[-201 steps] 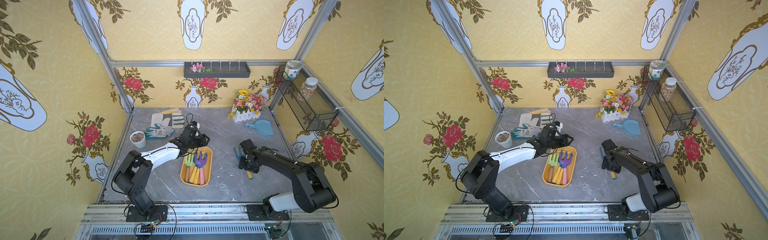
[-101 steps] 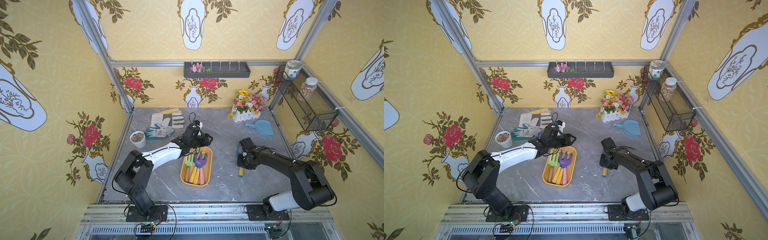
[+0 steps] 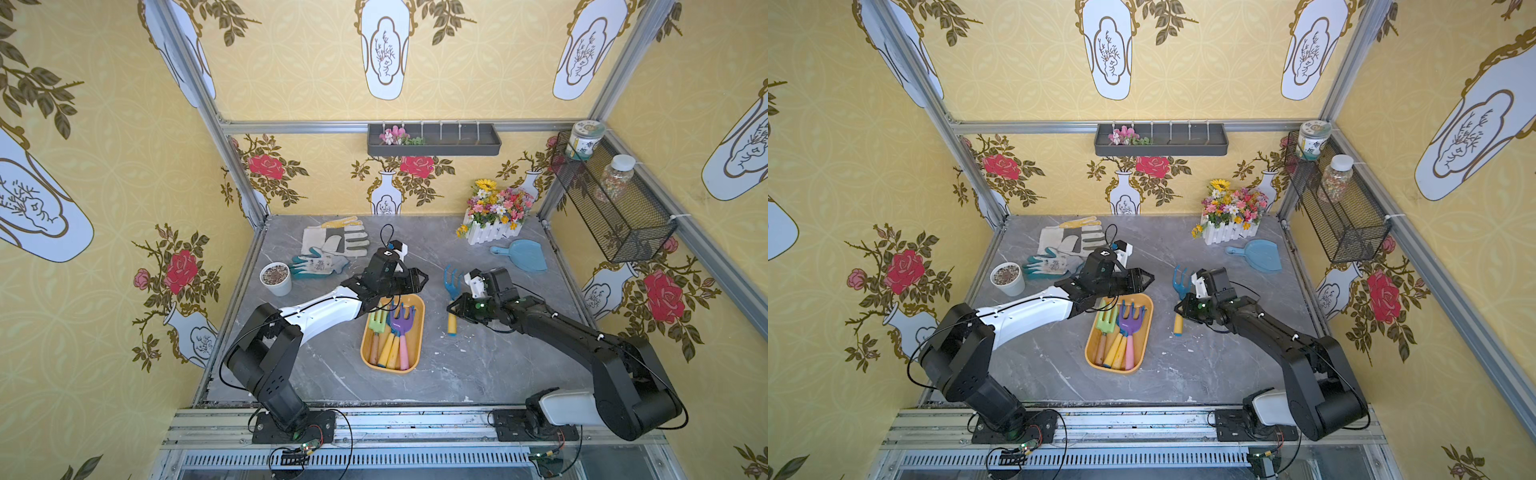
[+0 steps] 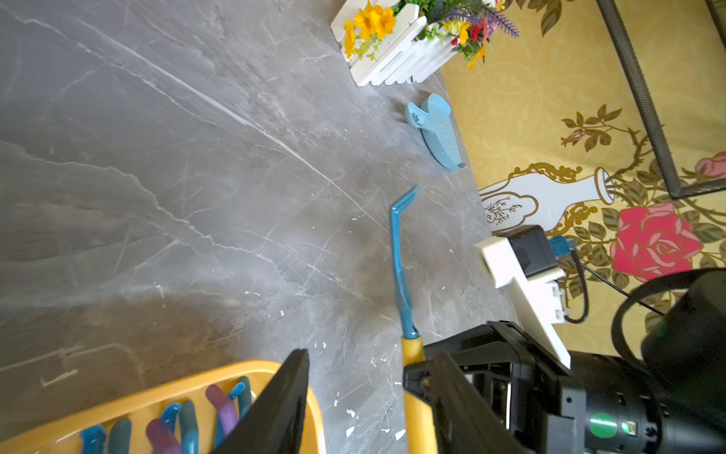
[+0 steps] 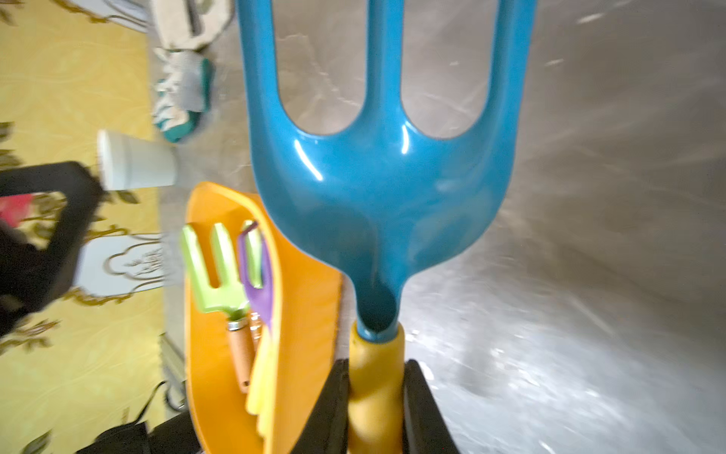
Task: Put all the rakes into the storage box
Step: Place the rake in the storage box.
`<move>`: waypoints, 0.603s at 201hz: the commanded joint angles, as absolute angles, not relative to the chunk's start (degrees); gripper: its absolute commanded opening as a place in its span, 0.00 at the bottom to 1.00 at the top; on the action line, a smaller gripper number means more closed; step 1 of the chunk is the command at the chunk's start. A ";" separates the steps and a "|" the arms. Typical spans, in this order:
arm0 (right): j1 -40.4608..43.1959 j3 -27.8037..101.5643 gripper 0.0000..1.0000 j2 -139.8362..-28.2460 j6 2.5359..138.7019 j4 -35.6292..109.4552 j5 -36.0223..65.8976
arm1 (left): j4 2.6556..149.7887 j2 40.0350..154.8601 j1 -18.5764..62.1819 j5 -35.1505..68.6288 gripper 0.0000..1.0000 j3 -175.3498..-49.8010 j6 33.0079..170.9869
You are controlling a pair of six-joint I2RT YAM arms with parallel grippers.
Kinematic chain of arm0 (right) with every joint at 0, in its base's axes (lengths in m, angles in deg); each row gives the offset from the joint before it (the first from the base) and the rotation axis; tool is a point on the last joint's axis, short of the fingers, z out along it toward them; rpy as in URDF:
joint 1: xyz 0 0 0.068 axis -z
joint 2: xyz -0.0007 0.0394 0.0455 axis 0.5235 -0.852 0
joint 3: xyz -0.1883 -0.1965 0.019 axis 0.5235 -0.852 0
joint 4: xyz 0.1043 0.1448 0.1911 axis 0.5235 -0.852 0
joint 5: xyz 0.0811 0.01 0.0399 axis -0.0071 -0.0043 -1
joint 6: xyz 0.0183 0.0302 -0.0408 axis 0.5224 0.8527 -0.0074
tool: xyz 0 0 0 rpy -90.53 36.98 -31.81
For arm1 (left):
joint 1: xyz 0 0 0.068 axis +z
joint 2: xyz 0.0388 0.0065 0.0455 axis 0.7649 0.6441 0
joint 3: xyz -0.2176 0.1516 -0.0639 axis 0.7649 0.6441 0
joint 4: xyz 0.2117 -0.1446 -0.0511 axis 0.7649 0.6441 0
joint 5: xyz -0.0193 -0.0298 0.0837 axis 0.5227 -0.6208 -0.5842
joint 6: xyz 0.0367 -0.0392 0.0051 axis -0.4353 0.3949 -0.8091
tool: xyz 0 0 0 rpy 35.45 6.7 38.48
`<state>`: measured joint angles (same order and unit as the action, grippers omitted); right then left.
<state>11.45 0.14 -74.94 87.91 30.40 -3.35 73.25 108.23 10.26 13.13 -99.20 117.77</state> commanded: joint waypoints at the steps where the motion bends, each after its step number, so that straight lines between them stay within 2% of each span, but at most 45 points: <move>1: 8.78 3.51 0.00 -76.58 86.67 38.67 -12.04 | 70.92 108.66 10.19 16.16 0.55 -99.29 116.80; 45: 6.08 7.98 0.00 -79.45 85.07 39.80 -14.16 | 70.04 108.95 10.18 16.68 0.55 -99.04 116.93; 92: 6.08 7.05 0.00 -78.07 85.40 42.77 -16.15 | 69.51 109.95 10.18 16.98 0.50 -99.41 116.75; 113: 6.08 6.96 0.00 -77.64 85.53 43.26 -17.01 | 69.68 111.02 10.19 17.71 0.44 -100.32 116.68; 121: 6.04 7.02 0.00 -77.40 85.43 43.02 -16.79 | 69.68 111.34 10.19 18.11 0.34 -100.55 116.51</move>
<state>6.12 6.98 -78.14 85.99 39.19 -15.15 70.82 110.29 10.15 16.54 -99.74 117.57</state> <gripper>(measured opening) 0.232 0.436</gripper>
